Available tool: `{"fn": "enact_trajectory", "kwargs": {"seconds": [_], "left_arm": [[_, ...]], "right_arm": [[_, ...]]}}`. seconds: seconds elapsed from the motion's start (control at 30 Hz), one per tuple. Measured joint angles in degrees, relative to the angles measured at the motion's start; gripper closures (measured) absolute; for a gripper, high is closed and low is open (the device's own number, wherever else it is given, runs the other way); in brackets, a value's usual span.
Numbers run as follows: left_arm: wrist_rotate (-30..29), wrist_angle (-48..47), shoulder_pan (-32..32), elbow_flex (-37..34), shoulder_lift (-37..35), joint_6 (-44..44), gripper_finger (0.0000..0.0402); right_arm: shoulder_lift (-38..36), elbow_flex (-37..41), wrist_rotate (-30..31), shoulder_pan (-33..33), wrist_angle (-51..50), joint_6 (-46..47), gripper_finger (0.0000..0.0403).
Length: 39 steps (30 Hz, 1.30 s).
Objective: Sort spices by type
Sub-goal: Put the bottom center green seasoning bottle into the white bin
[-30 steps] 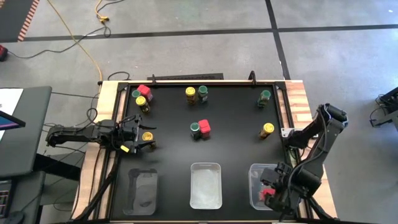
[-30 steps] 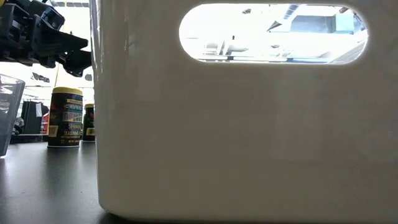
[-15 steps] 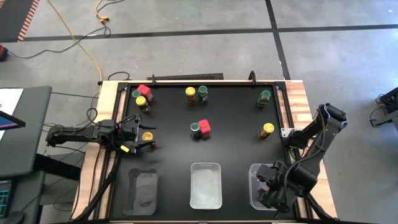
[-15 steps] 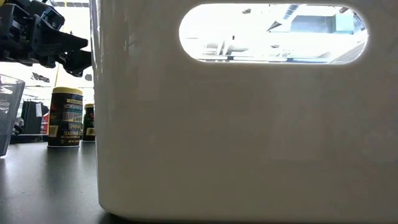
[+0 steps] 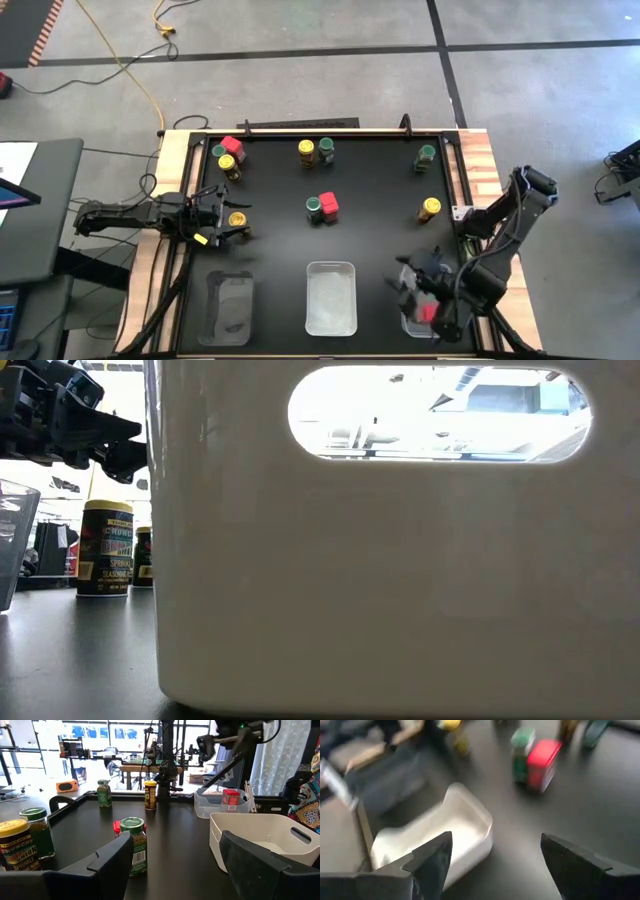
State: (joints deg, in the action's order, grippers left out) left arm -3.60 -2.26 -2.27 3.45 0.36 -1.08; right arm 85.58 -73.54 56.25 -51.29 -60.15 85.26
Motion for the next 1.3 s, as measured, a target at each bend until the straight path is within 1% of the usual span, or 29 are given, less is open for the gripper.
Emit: {"fn": "enact_trajectory", "kwargs": {"seconds": [0.07, 0.13, 0.3, 0.37, 0.47, 0.6, 0.7, 0.77, 0.83, 0.87, 0.93, 1.0, 1.1, 1.23, 1.3], "left_arm": [[0.00, 0.01, 0.00, 0.00, 0.00, 0.00, 0.0121], [0.00, 0.01, -0.01, 0.00, 0.00, 0.00, 0.0121], [-0.02, 0.01, 0.00, 0.00, 0.00, 0.00, 0.0121], [-0.01, 0.01, 0.01, 0.00, -0.01, 0.00, 0.0121], [-0.01, 0.02, 0.01, 0.00, 0.00, 0.00, 0.0121], [-0.01, 0.01, 0.01, 0.00, 0.00, 0.00, 0.0121], [-0.02, 0.00, 0.00, 0.01, -0.01, 0.00, 0.0121], [-0.01, 0.02, 0.01, 0.01, -0.02, 0.00, 0.0121], [0.01, 0.00, 0.00, 0.00, 0.00, 0.00, 0.0121], [-0.01, 0.02, 0.00, 0.00, 0.00, 0.00, 0.0121], [-0.01, 0.02, 0.01, 0.00, -0.02, 0.00, 0.0121], [0.00, 0.02, 0.01, 0.01, 0.00, 0.00, 0.0121], [-0.01, 0.01, 0.01, 0.00, -0.01, 0.00, 0.0121], [-0.02, 0.02, 0.00, 0.00, 0.00, 0.00, 0.0121], [-0.01, 0.02, 0.00, 0.00, 0.00, 0.00, 0.0121]], "right_arm": [[0.00, 0.00, 1.48, 2.35, -0.17, -0.33, 0.0073], [0.00, 0.00, 1.14, 5.06, -0.11, -3.14, 0.0073], [0.00, 0.00, -2.82, 13.40, 3.18, -13.67, 0.0072], [0.00, 0.00, -4.96, 17.37, 6.88, -20.65, 0.0072], [0.01, 0.00, -11.39, 23.76, 14.61, -35.09, 0.0071], [0.02, 0.00, -22.98, 33.40, 25.75, -53.94, 0.0071], [0.02, 0.00, -31.44, 40.30, 33.85, -63.28, 0.0072], [0.02, 0.00, -38.92, 44.55, 39.07, -69.10, 0.0071], [0.02, 0.00, -45.83, 47.96, 42.77, -75.05, 0.0071], [0.02, 0.00, -48.23, 49.33, 44.07, -78.21, 0.0071], [0.02, 0.00, -50.78, 51.58, 45.89, -84.28, 0.0071], [0.02, -0.70, -53.43, 53.74, 45.75, -88.20, 0.0071], [0.02, -2.03, -55.92, 56.36, 45.69, -91.44, 0.0071], [0.02, -3.69, -56.78, 58.70, 45.39, -93.68, 0.0072], [0.27, -4.95, -58.25, 59.43, 44.46, -94.38, 0.0072]]}}
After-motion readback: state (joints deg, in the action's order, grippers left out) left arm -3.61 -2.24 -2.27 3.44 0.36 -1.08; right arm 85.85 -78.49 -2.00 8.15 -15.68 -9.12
